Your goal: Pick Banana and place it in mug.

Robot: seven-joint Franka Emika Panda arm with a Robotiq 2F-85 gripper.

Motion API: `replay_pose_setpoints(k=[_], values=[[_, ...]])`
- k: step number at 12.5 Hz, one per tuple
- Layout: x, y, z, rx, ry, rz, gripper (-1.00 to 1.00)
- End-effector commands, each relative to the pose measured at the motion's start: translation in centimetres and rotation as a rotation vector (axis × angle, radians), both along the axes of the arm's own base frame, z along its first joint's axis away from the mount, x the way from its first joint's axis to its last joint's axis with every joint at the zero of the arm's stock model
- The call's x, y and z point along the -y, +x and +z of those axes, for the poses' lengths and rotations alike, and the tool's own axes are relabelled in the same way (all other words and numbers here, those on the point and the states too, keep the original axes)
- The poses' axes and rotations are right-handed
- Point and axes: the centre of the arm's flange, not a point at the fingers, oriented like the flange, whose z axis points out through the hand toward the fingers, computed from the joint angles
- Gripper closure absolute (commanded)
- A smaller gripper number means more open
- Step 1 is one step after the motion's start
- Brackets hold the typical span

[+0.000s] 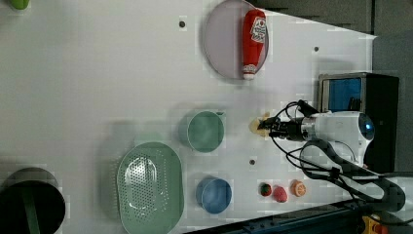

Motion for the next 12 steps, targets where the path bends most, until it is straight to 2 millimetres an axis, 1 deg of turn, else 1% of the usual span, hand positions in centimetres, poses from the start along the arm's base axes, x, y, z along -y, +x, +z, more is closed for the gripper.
replay_pose_setpoints(k=[1, 3, 4, 5, 6, 8, 10, 12], values=[[-1.0, 1.4, 1.8, 0.045, 0.004, 0.042, 0.42], [-0.9, 2.4, 4.9, 0.105, -0.004, 0.042, 0.42], [-0.8, 2.9, 6.9, 0.132, -0.009, 0.043, 0.42], [-0.8, 3.4, 10.3, 0.136, -0.012, 0.044, 0.42], [-0.7, 3.3, 12.4, 0.102, -0.011, 0.045, 0.42], [-0.6, 3.9, 18.3, 0.067, -0.012, 0.046, 0.42], [-0.5, 3.7, 24.2, 0.046, -0.014, 0.045, 0.42], [-1.2, 3.2, 29.0, 0.044, -0.018, 0.059, 0.42]])
